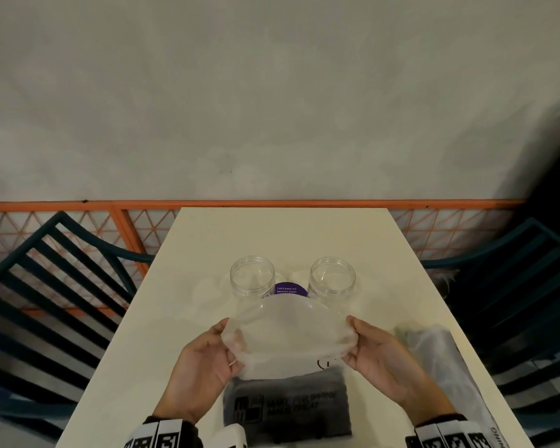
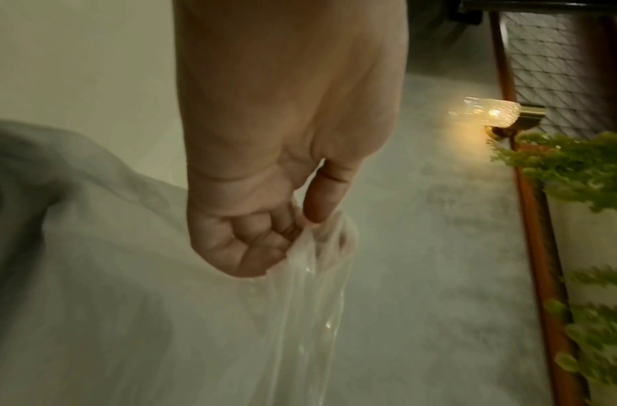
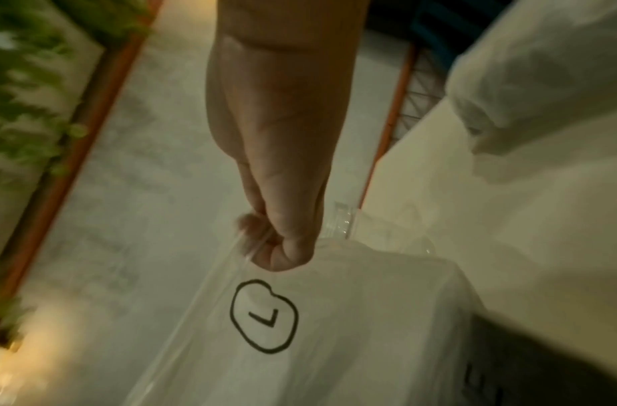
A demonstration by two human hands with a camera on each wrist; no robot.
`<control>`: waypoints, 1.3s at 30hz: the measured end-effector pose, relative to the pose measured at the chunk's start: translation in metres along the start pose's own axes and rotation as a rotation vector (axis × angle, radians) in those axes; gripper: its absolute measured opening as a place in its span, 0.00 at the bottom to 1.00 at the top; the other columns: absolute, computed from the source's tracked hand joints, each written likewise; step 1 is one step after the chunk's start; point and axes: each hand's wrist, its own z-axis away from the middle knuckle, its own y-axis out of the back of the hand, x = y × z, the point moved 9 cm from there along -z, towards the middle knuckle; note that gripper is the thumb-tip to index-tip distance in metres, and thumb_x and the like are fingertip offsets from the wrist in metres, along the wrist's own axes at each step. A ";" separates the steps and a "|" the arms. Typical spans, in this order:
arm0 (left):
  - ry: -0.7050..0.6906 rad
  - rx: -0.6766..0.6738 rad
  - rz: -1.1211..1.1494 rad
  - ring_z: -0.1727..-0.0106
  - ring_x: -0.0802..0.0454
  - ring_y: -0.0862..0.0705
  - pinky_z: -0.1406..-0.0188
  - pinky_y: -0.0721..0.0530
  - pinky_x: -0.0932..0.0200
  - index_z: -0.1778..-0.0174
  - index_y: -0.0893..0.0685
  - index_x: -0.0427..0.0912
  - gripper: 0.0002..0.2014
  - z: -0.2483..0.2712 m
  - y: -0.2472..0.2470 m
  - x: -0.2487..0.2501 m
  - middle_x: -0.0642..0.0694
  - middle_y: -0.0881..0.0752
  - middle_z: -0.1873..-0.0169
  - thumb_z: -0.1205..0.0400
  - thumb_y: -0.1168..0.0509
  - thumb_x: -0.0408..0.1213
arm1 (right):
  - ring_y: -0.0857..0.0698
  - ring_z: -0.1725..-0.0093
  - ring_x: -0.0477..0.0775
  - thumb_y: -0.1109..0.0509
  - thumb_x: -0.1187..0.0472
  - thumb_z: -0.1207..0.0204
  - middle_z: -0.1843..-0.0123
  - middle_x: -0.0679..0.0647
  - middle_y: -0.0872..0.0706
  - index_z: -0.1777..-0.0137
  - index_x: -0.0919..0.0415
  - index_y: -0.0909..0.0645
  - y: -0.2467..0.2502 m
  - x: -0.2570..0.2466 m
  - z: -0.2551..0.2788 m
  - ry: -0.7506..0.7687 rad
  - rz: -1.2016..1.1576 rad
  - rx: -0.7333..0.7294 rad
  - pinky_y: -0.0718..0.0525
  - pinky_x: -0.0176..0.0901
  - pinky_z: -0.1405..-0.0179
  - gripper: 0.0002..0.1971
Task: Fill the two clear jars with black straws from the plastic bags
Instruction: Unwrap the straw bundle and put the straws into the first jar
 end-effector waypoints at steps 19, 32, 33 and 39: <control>-0.222 0.355 -0.826 0.57 0.46 0.12 0.53 0.15 0.59 0.48 0.18 0.42 0.08 0.017 0.003 0.025 0.36 0.10 0.59 0.22 0.33 0.30 | 0.14 0.61 0.57 0.31 0.71 0.25 0.58 0.61 0.13 0.53 0.64 0.18 -0.004 -0.018 0.007 0.209 0.799 0.336 0.14 0.44 0.58 0.04; 0.008 0.023 0.039 0.67 0.48 0.16 0.69 0.14 0.55 0.57 0.25 0.42 0.33 0.012 -0.001 -0.001 0.42 0.15 0.66 0.55 0.17 0.25 | 0.10 0.65 0.67 0.15 0.79 0.74 0.61 0.70 0.10 0.64 0.67 0.25 -0.008 0.005 0.007 -0.032 -0.056 0.028 0.11 0.58 0.69 0.35; 0.008 0.001 0.048 0.68 0.50 0.16 0.71 0.14 0.57 0.58 0.24 0.42 0.34 0.013 -0.005 -0.002 0.43 0.15 0.67 0.56 0.16 0.25 | 0.10 0.63 0.68 0.16 0.81 0.73 0.62 0.70 0.11 0.62 0.66 0.26 -0.004 0.005 0.006 -0.034 -0.087 0.042 0.12 0.63 0.64 0.36; -0.042 -0.039 -0.040 0.58 0.49 0.15 0.51 0.16 0.53 0.57 0.20 0.46 0.11 0.021 -0.026 0.006 0.43 0.14 0.57 0.30 0.25 0.37 | 0.12 0.69 0.58 0.48 0.70 0.18 0.65 0.65 0.12 0.55 0.63 0.29 0.009 -0.008 0.010 0.050 -0.042 0.191 0.10 0.55 0.67 0.08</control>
